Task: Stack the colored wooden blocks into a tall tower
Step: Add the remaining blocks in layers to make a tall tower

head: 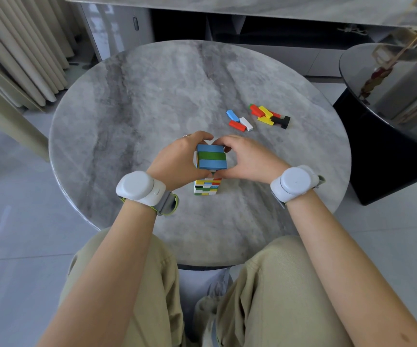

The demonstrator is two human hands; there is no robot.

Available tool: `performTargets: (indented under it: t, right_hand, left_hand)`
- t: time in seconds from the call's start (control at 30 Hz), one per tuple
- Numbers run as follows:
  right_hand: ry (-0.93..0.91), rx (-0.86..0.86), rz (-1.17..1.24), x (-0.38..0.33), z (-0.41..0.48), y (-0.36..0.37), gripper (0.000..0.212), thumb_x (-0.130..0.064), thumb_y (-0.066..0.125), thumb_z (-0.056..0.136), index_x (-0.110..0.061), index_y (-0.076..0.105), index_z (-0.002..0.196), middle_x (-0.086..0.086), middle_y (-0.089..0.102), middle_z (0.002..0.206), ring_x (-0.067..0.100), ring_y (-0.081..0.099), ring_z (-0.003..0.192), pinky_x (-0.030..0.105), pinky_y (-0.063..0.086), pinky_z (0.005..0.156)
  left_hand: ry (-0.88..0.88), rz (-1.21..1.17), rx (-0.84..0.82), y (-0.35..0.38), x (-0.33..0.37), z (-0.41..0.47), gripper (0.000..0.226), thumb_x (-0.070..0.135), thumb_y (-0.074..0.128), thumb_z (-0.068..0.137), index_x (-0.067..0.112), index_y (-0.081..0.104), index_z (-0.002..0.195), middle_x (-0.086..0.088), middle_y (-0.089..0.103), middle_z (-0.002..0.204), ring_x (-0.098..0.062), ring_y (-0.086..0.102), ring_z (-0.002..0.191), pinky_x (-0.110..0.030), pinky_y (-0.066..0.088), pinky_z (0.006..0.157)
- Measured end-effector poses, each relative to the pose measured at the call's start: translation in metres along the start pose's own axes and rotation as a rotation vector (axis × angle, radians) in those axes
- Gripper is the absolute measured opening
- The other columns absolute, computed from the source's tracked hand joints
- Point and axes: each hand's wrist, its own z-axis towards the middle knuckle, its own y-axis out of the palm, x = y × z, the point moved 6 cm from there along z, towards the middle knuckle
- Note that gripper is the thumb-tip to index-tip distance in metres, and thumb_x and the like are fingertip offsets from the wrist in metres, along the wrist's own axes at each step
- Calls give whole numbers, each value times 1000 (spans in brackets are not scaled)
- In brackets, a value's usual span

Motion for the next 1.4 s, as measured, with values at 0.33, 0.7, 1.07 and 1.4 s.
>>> performTargets:
  t: [0.33,0.7,1.07,1.4]
  right_hand:
    - [205,-120,693,7,-16,13,91,-12,68,82,-18,8,149,5,20,153,11,18,142,22,22,110]
    - [529,15,1519,-7,-11,29,65,-59,27,94,-8,47,128,13,58,106,18,58,97,22,40,86]
    - [436,-81,1375,-18,-6,27,71,-60,16,95,-8,30,142,1,57,117,4,56,101,22,44,71]
    - [459,-80,1526,-16,-1,33,78,-65,27,91,-11,23,146,12,51,133,22,57,109,32,46,82]
  left_hand:
    - [-206,-261,-183,6,-5,-5,91,13,64,84,13,0,150,-4,4,157,-23,14,144,-28,23,115]
    - [-596,-900,4,20,1,-9,47,24,31,100,8,26,144,-4,34,149,-15,35,136,-19,34,102]
    - [-703,-1102,64,27,3,-5,34,22,31,100,15,42,69,7,49,28,-3,53,32,-11,42,37]
    - [-721,-1138,33,29,8,-7,33,27,35,99,8,47,75,-11,51,71,-23,51,62,-29,42,60]
